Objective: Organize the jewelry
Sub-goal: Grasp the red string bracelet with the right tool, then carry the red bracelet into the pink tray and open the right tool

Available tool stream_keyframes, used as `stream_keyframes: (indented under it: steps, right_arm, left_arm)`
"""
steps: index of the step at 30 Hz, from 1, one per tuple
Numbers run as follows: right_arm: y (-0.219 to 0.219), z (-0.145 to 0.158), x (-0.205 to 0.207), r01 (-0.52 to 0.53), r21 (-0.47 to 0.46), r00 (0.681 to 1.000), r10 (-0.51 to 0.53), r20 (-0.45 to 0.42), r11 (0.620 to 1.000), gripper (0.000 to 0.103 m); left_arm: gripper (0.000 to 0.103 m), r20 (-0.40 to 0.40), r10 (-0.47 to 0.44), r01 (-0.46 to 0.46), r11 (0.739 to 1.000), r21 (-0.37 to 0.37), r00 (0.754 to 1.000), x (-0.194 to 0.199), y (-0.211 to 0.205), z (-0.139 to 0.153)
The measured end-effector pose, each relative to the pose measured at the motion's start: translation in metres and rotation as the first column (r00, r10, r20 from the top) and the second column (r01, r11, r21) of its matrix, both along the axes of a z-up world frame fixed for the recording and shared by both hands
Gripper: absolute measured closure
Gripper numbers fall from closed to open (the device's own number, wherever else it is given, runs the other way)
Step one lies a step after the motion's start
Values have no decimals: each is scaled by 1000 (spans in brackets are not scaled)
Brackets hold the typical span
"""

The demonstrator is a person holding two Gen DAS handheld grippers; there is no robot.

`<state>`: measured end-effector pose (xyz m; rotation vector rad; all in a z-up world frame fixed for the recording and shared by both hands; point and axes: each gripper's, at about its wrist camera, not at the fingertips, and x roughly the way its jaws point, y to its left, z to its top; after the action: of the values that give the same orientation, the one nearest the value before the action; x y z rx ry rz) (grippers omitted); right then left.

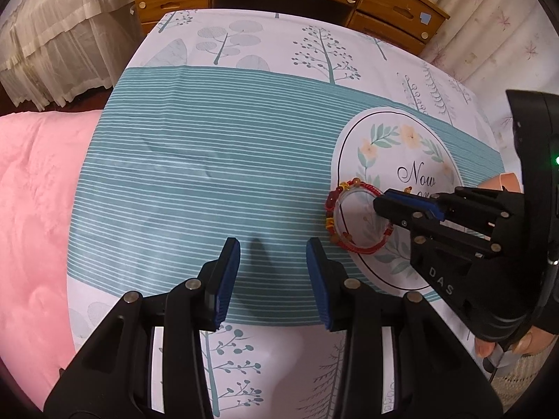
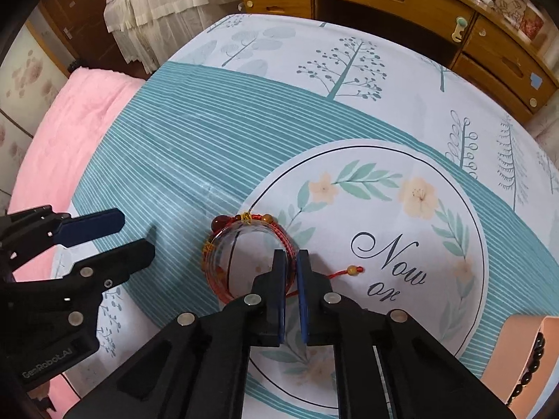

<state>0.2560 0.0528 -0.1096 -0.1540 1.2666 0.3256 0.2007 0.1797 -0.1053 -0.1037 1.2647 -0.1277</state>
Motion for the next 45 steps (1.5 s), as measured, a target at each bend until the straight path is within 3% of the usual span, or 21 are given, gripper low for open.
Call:
stream_keyframes:
  steps: [4,11,21,26,35,45]
  right_arm:
    - [-10,6,-8,20,24,1000,-21,10,1000,97]
    - [-45,46,-44,49,94,996,-56,74,994,97]
    - [-139,112,-121,124,140,972,-149,180,982,97]
    - [-192,130,-146,188,133,953,-213,214,973,97]
    - [-275,121,-164,310,109,919,-327,221,944,97]
    - [-317,82,-170,362,86,915,-372,154,928,97]
  left_arm:
    - [67,-3,-8,8,1000,7,1000,-4,-6,1]
    - [67,25,-61,61,998,14,998,-22,-29,24]
    - [67,85,-173,176,984,-25,981,-56,-101,71]
    - [52,128,-230,237,971,-39,965,-67,-147,91]
    - [51,125,-326,330,944,-14,937,-78,-225,93]
    - [51,79,-359,360,933,5,930,-74,-260,74]
